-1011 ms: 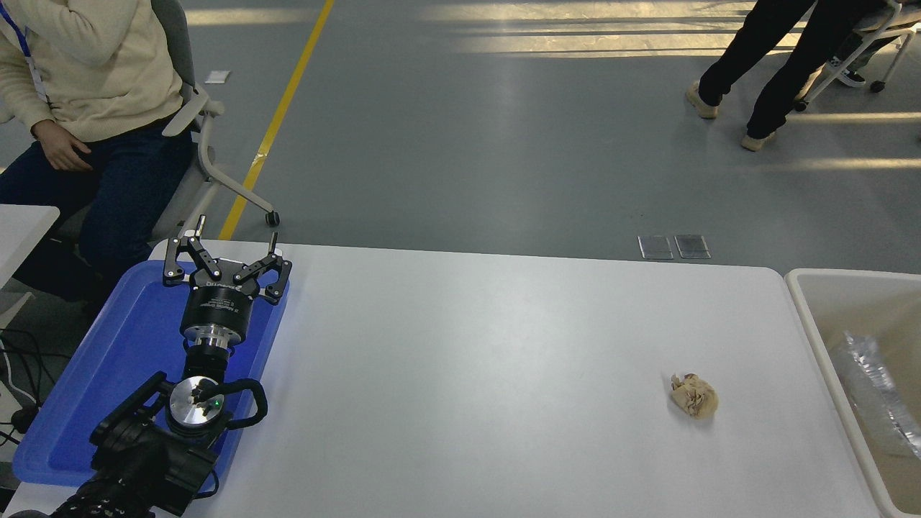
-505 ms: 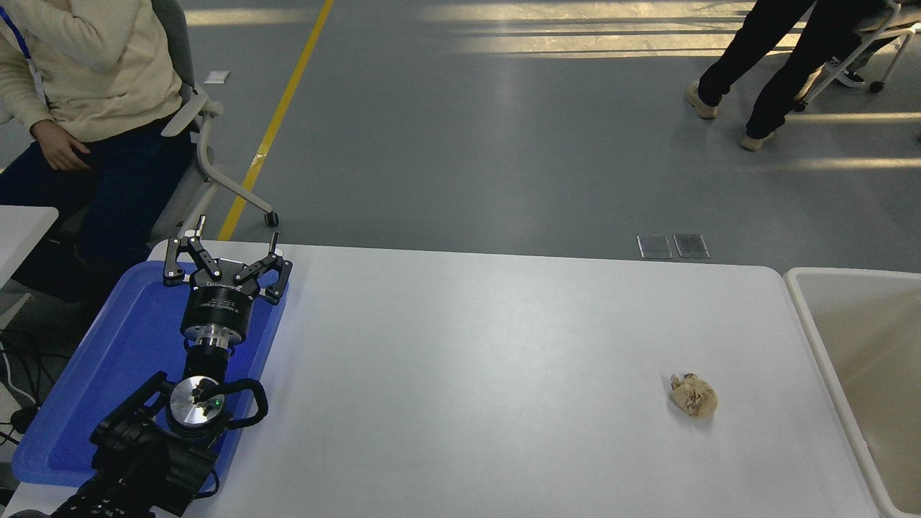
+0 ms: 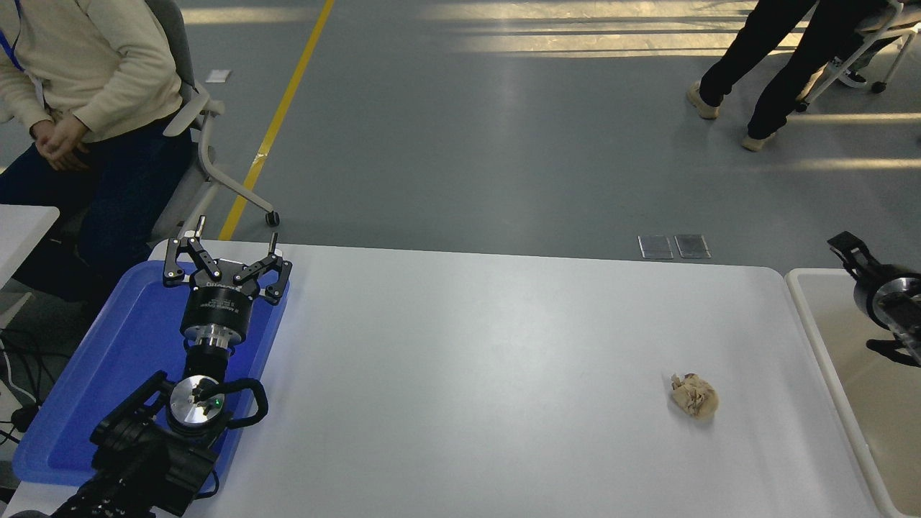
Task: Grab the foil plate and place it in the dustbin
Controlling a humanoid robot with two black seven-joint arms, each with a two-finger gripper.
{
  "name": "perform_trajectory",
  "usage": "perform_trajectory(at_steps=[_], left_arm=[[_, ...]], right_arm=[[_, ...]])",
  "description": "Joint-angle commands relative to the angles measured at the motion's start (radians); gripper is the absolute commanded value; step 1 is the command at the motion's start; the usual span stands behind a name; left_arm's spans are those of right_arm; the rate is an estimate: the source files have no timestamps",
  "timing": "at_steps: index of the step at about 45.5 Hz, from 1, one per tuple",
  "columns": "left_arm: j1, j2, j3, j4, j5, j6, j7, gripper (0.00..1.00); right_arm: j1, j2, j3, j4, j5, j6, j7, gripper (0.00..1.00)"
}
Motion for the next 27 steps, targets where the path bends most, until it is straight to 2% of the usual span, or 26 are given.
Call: perform_trajectory(at_steps=[1, 20, 27], left_arm=[[0.0, 0.0, 0.0, 0.0, 0.0, 0.0, 0.0, 1.0], [0.0, 0.0, 0.0, 0.0, 0.0, 0.0, 0.0, 1.0], [0.0, 0.0, 0.0, -0.002, 0.002, 0.0, 0.002, 1.0]], right_arm=[[0.132, -0.065, -0.094, 0.238, -0.042, -0.05, -0.001, 0.99], [0.466, -0.132, -0.522, 0.636, -0.042, -0.056, 0.005, 1.0], [0.542, -0.125, -0.562, 0.719, -0.039, -0.059, 0.005, 1.0]])
